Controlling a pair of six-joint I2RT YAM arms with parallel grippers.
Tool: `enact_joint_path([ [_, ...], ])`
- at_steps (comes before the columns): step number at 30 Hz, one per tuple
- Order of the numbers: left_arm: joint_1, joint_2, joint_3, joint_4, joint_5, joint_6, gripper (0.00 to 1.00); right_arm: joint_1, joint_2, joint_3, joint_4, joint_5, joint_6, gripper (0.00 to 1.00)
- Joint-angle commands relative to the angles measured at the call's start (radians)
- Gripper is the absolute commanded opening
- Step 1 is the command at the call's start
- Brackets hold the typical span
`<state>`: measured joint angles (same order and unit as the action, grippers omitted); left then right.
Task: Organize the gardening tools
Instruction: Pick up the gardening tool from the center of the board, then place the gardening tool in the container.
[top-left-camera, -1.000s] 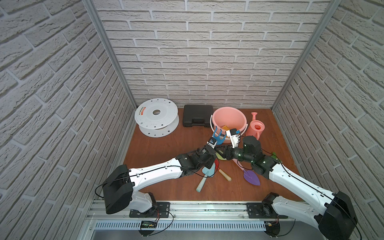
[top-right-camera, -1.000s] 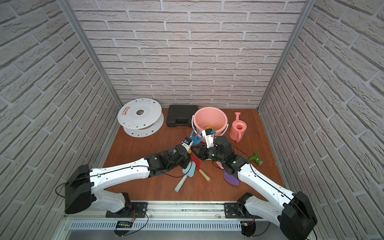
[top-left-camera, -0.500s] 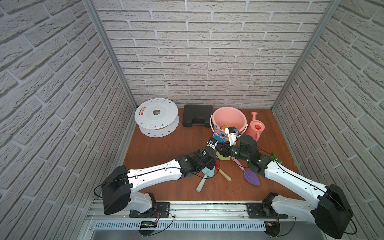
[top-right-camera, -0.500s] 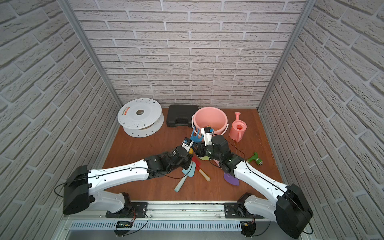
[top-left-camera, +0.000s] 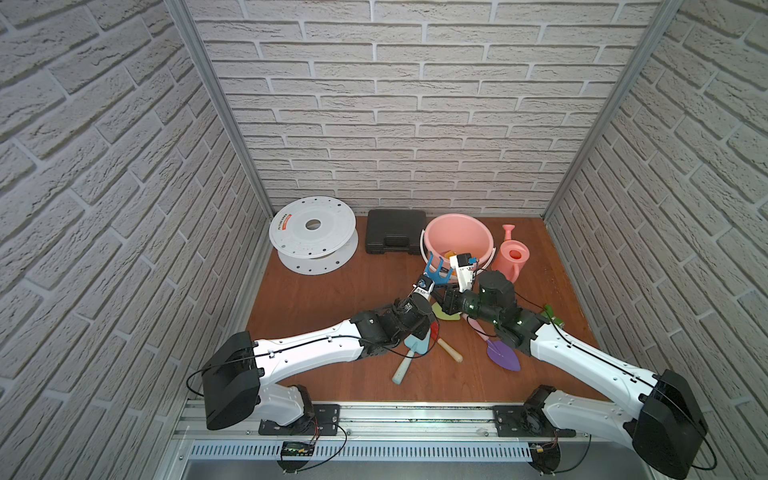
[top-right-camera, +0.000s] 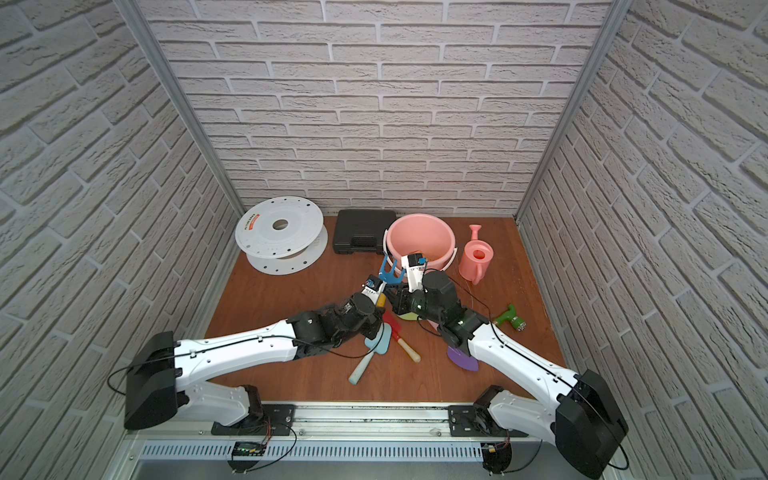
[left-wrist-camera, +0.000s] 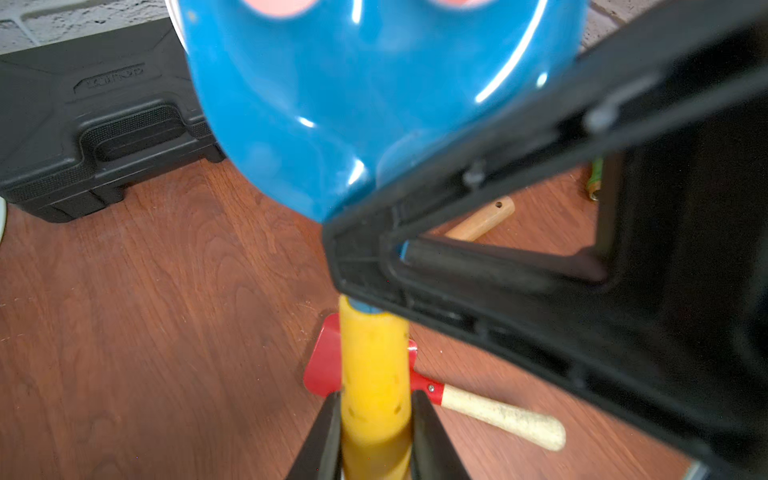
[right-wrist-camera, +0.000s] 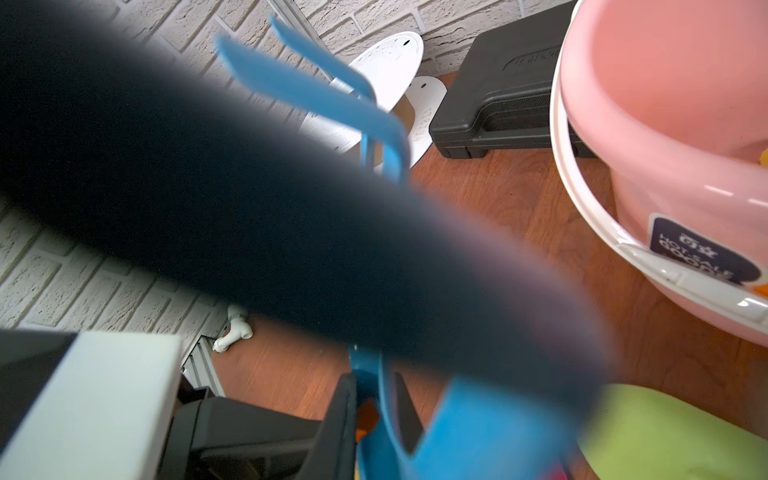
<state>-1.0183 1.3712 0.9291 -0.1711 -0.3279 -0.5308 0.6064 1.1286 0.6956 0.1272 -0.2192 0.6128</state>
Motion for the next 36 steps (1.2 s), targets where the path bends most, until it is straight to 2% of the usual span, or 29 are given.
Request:
enact_joint_path([
  [1, -0.016, -0.026, -0.015, 0.121, 0.028, 0.016, 0.27, 0.015, -0.030, 0.013, 0.024, 0.024, -0.039, 0.03],
  [2, -0.016, -0.031, -0.020, 0.122, 0.021, 0.015, 0.46, 0.015, -0.036, 0.013, 0.024, 0.034, -0.045, 0.03],
  [4, -0.014, -0.049, -0.030, 0.114, 0.002, 0.009, 0.76, 0.015, -0.050, 0.018, 0.018, 0.070, -0.066, 0.03],
  [6, -0.013, -0.080, -0.041, 0.100, -0.011, 0.006, 0.80, 0.015, -0.066, 0.030, -0.005, 0.120, -0.101, 0.03],
  [8, -0.010, -0.120, -0.060, 0.085, -0.024, -0.001, 0.95, 0.013, -0.082, 0.048, -0.030, 0.185, -0.144, 0.03],
  [9, -0.009, -0.147, -0.070, 0.077, -0.030, -0.005, 0.98, 0.012, -0.089, 0.058, -0.041, 0.217, -0.169, 0.03],
  [14, 0.002, -0.320, -0.153, 0.027, -0.094, -0.030, 0.98, -0.003, -0.096, 0.123, -0.053, 0.436, -0.319, 0.03],
  [17, 0.006, -0.426, -0.224, 0.024, -0.116, -0.052, 0.98, -0.042, -0.059, 0.184, -0.045, 0.506, -0.375, 0.03],
  [21, 0.015, -0.543, -0.304, 0.017, -0.120, -0.072, 0.98, -0.147, 0.024, 0.290, -0.053, 0.473, -0.361, 0.03],
  [28, 0.036, -0.674, -0.386, -0.008, -0.129, -0.080, 0.98, -0.259, 0.235, 0.439, -0.006, 0.426, -0.388, 0.03],
  [31, 0.048, -0.698, -0.422, -0.003, -0.103, -0.078, 0.98, -0.313, 0.345, 0.482, 0.004, 0.354, -0.361, 0.03],
  [36, 0.063, -0.717, -0.447, -0.025, -0.094, -0.080, 0.98, -0.352, 0.464, 0.508, -0.009, 0.312, -0.317, 0.03],
])
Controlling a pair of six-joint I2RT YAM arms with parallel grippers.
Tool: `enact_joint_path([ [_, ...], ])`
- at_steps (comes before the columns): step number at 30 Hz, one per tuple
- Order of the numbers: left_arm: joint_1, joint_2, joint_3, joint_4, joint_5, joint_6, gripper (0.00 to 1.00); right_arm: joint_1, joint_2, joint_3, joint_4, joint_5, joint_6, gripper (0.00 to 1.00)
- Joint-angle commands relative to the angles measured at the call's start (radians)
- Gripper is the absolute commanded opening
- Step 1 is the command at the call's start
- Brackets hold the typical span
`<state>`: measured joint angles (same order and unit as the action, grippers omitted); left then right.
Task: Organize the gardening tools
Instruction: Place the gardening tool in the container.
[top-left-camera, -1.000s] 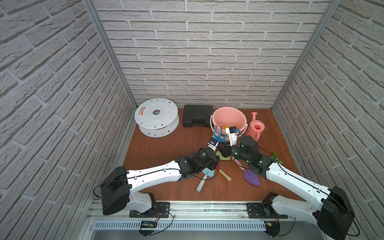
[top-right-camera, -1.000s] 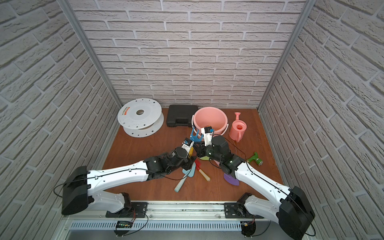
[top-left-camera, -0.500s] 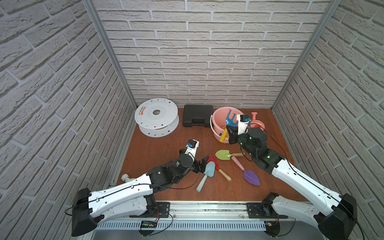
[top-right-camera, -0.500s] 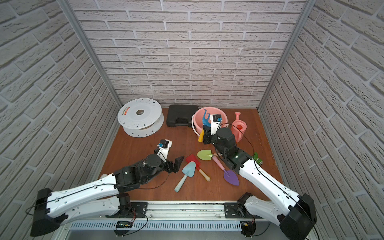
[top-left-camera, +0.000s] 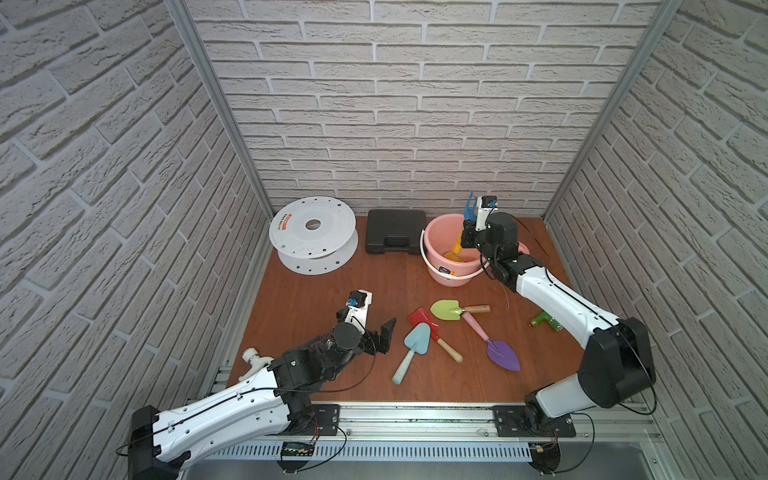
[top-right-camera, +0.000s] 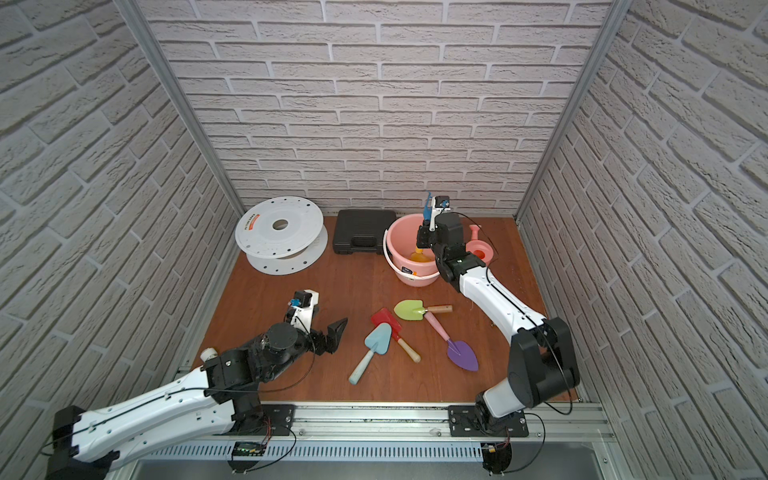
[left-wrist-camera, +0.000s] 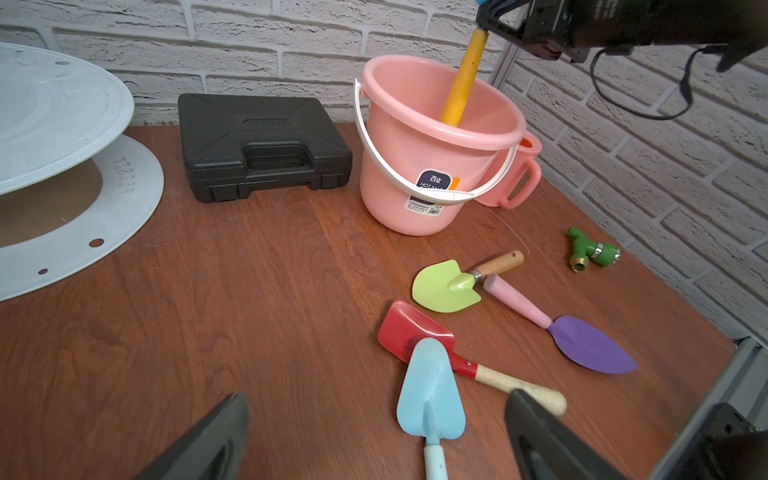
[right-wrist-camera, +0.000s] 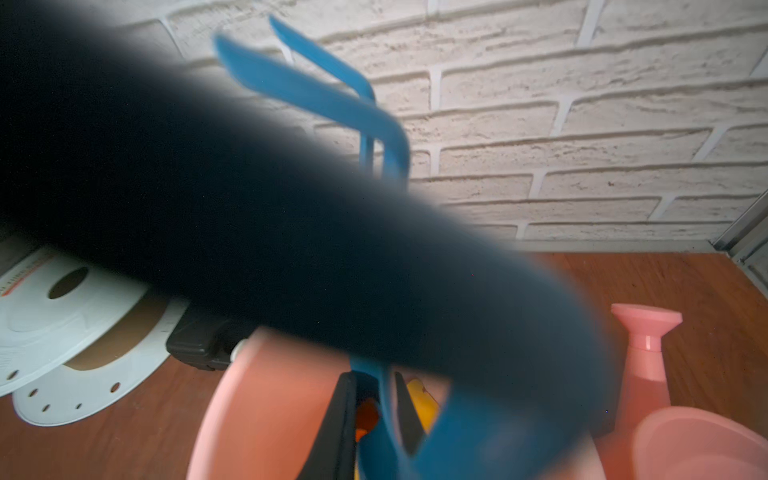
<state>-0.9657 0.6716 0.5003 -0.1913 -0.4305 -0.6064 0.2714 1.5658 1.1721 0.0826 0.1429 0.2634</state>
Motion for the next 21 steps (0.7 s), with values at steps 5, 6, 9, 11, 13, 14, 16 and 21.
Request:
enact_joint_path([
  [5, 0.022, -0.043, -0.034, -0.013, 0.022, -0.001, 0.98, -0.030, 0.069, 0.043, -0.010, -0.057, 0.032, 0.12],
  [6, 0.026, -0.044, -0.034, -0.021, 0.021, -0.001, 0.98, -0.032, 0.063, 0.043, -0.019, -0.064, 0.030, 0.23],
  [9, 0.033, -0.041, -0.033, -0.038, 0.009, -0.007, 0.98, -0.032, 0.020, 0.037, -0.038, -0.079, 0.038, 0.53],
  [11, 0.036, -0.029, -0.030, -0.040, 0.009, -0.007, 0.98, -0.032, -0.023, 0.026, -0.048, -0.083, 0.046, 0.60],
  [13, 0.039, -0.009, -0.022, -0.042, 0.011, -0.007, 0.98, -0.032, -0.074, 0.021, -0.076, -0.086, 0.050, 0.63],
  [14, 0.039, 0.003, -0.016, -0.044, 0.012, -0.007, 0.98, -0.031, -0.098, 0.019, -0.089, -0.092, 0.049, 0.63],
  [16, 0.042, 0.035, -0.002, -0.053, 0.012, -0.009, 0.98, -0.031, -0.145, 0.008, -0.135, -0.101, 0.062, 0.63],
  [21, 0.047, 0.162, 0.058, -0.108, 0.011, -0.012, 0.98, -0.021, -0.270, -0.054, -0.253, -0.140, 0.127, 0.63],
])
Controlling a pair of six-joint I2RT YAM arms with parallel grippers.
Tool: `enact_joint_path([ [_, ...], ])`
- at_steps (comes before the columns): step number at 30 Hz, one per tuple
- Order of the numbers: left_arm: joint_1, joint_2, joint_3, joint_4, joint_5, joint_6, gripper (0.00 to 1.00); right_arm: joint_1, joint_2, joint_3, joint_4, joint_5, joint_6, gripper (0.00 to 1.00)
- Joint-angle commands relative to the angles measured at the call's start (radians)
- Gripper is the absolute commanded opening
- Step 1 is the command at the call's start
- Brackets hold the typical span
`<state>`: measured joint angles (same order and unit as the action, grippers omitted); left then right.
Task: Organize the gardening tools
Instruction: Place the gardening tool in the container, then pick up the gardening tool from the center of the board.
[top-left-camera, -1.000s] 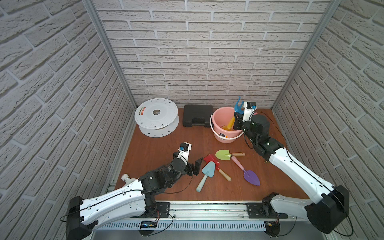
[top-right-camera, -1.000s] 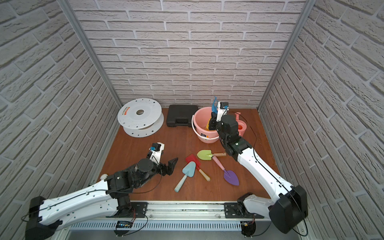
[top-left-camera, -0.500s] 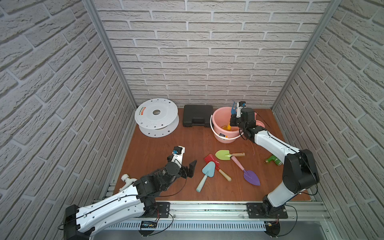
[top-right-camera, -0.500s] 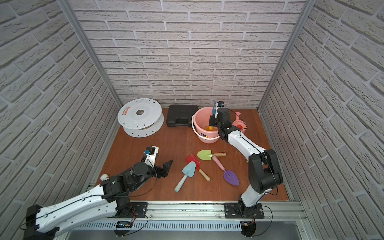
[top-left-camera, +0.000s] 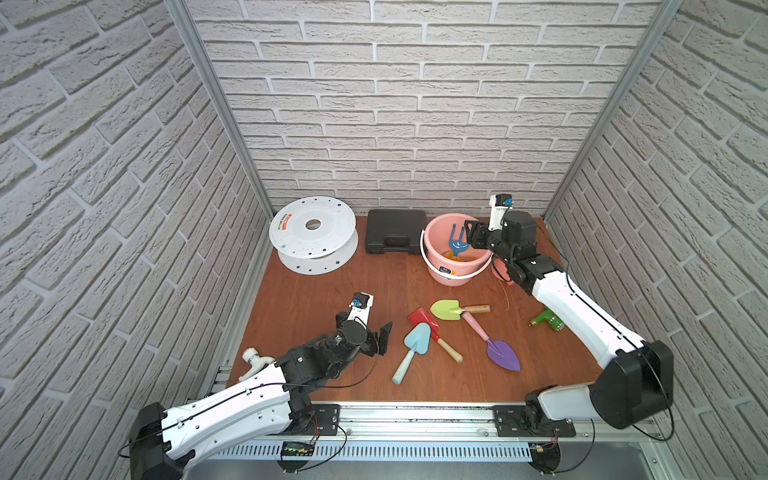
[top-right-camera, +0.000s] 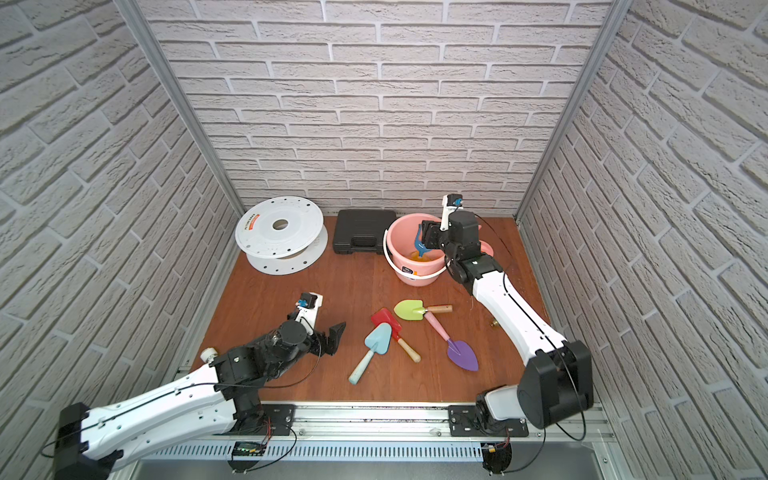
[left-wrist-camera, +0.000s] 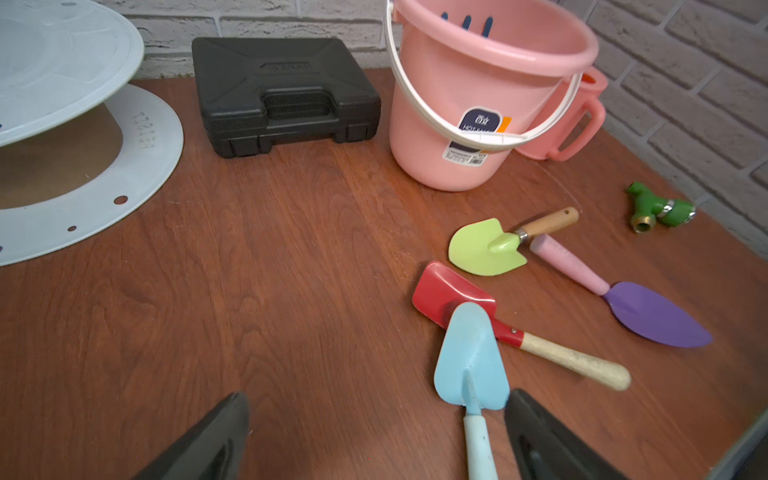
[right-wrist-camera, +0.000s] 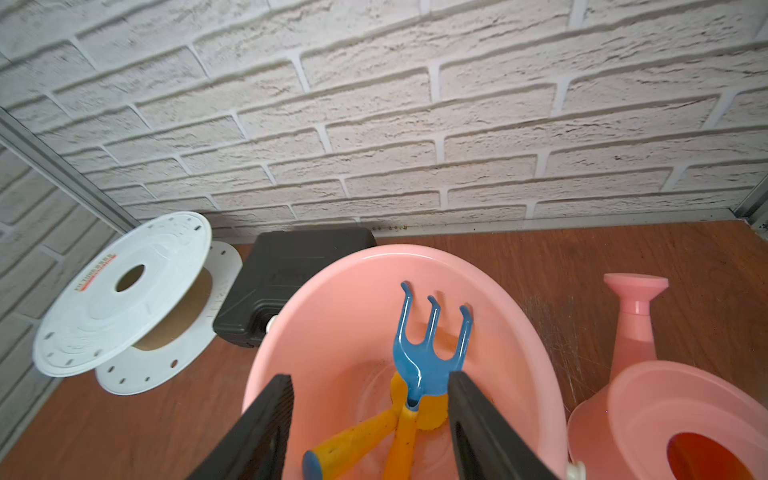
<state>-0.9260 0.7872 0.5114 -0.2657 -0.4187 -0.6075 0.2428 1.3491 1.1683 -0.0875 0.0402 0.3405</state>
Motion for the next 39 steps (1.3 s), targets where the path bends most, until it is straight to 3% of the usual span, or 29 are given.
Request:
enact_joint_path([
  [1, 0.006, 0.079, 0.064, -0.054, 0.001, -0.013, 0.98, 0.016, -0.085, -0.080, -0.082, -0.045, 0.064, 0.63],
  [9, -0.016, 0.420, 0.265, -0.317, 0.047, -0.041, 0.90, 0.096, -0.304, -0.322, -0.039, -0.037, 0.104, 0.64],
  [19, -0.133, 0.799, 0.541, -0.585, 0.110, -0.051, 0.60, 0.102, -0.385, -0.393, -0.041, -0.045, 0.130, 0.65],
  [24, -0.146, 0.850, 0.545, -0.586, 0.181, -0.073, 0.54, 0.101, -0.431, -0.423, -0.025, -0.032, 0.135, 0.65],
  [30, -0.196, 0.868, 0.493, -0.534, 0.228, -0.140, 0.53, 0.102, -0.443, -0.427, -0.022, -0.034, 0.139, 0.65],
  [39, -0.219, 0.889, 0.504, -0.514, 0.217, -0.180, 0.54, 0.101, -0.428, -0.429, -0.014, -0.042, 0.142, 0.65],
])
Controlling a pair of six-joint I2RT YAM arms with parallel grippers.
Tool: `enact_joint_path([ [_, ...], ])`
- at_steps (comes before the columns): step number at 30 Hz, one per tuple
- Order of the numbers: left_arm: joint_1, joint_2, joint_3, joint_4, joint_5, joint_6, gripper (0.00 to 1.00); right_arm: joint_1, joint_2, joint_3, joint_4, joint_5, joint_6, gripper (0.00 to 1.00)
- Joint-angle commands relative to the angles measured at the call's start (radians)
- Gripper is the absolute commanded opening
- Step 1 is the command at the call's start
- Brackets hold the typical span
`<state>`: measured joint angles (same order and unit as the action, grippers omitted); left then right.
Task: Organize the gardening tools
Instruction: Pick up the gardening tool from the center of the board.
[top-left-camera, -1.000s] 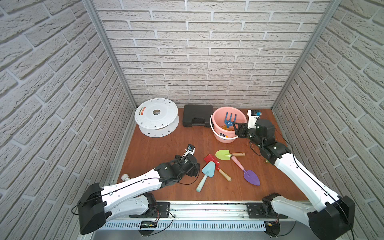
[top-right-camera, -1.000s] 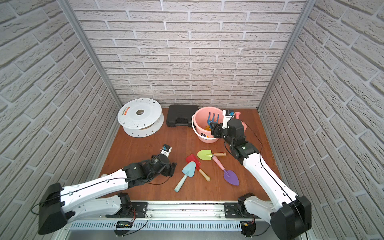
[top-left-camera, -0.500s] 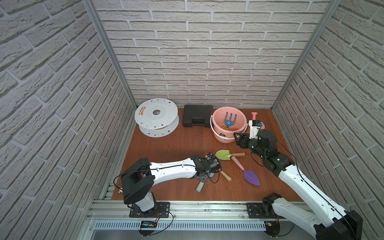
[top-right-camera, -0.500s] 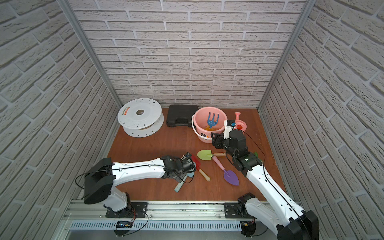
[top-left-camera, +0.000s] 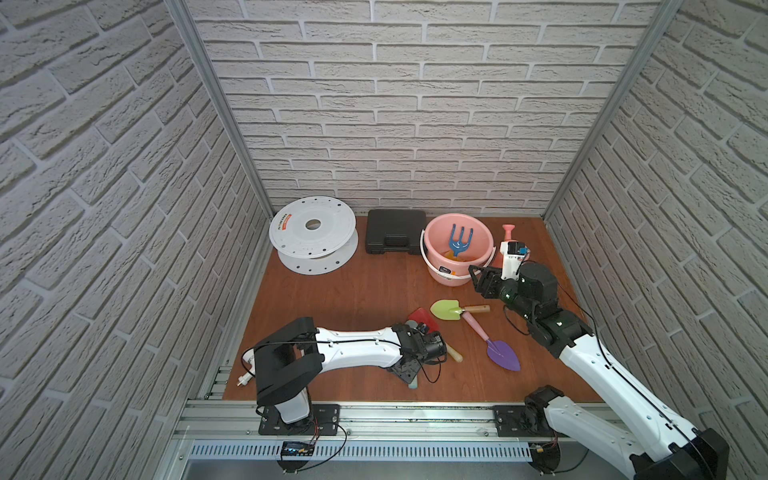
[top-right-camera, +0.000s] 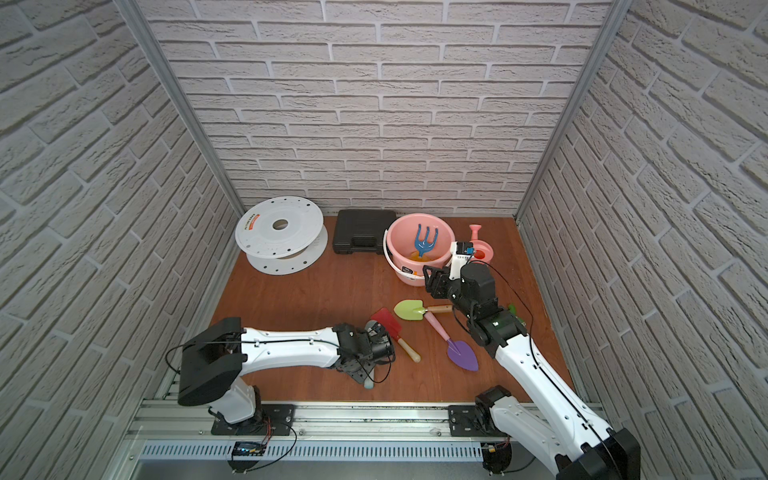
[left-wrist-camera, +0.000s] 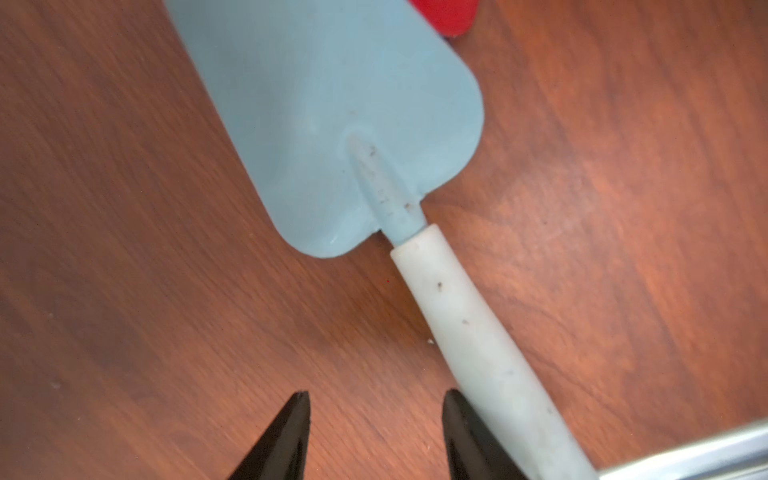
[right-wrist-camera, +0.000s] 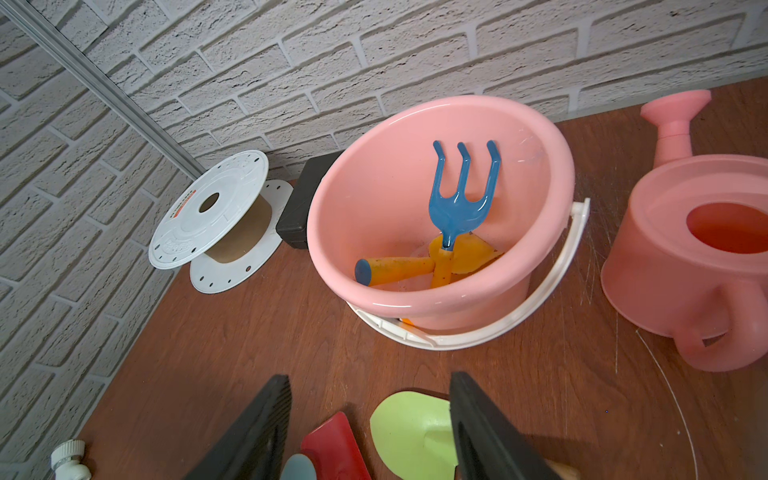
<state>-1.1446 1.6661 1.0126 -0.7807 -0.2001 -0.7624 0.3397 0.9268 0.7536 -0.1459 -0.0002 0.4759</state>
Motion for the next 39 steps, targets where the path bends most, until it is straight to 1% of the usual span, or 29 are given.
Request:
enact_joint_path([
  [1, 0.000, 0.007, 0.008, -0.007, -0.012, -0.031, 0.54, 0.004, -0.008, -0.016, 0.046, 0.000, 0.007, 0.65],
  [6, -0.003, -0.041, 0.023, -0.030, -0.043, -0.094, 0.56, 0.005, -0.007, -0.016, 0.048, -0.006, 0.009, 0.65],
  [11, -0.019, -0.068, 0.030, 0.004, -0.029, -0.229, 0.60, 0.004, -0.012, -0.019, 0.051, -0.015, 0.015, 0.65],
  [12, -0.024, -0.065, 0.032, 0.019, -0.023, -0.256, 0.63, 0.004, -0.014, -0.020, 0.051, -0.016, 0.016, 0.65],
  [15, -0.034, -0.038, 0.053, 0.037, -0.008, -0.337, 0.66, 0.004, -0.026, -0.025, 0.052, -0.021, 0.020, 0.65],
  [16, -0.038, -0.027, 0.066, 0.038, -0.006, -0.355, 0.69, 0.004, -0.030, -0.028, 0.052, -0.023, 0.021, 0.65],
  [18, -0.045, -0.001, 0.087, 0.040, -0.003, -0.385, 0.70, 0.003, -0.040, -0.031, 0.054, -0.024, 0.025, 0.65],
  [22, -0.053, 0.071, 0.116, 0.039, 0.019, -0.411, 0.69, 0.004, -0.064, -0.036, 0.051, -0.030, 0.028, 0.65],
  [26, -0.055, 0.122, 0.090, 0.059, 0.066, -0.434, 0.65, 0.004, -0.091, -0.041, 0.049, -0.026, 0.029, 0.65],
  [29, -0.059, 0.131, 0.068, 0.089, 0.081, -0.448, 0.57, 0.004, -0.101, -0.043, 0.051, -0.029, 0.032, 0.65],
  [30, -0.061, 0.132, 0.072, 0.083, 0.073, -0.446, 0.53, 0.004, -0.100, -0.044, 0.051, -0.031, 0.032, 0.65],
  [33, -0.064, 0.117, 0.088, 0.057, 0.031, -0.429, 0.37, 0.004, -0.093, -0.046, 0.054, -0.041, 0.033, 0.65],
  [37, -0.064, 0.087, 0.086, 0.028, -0.046, -0.397, 0.11, 0.004, -0.069, -0.043, 0.070, -0.077, 0.036, 0.65],
  [39, -0.064, 0.064, 0.072, 0.028, -0.096, -0.376, 0.02, 0.004, -0.048, -0.041, 0.086, -0.115, 0.038, 0.65],
])
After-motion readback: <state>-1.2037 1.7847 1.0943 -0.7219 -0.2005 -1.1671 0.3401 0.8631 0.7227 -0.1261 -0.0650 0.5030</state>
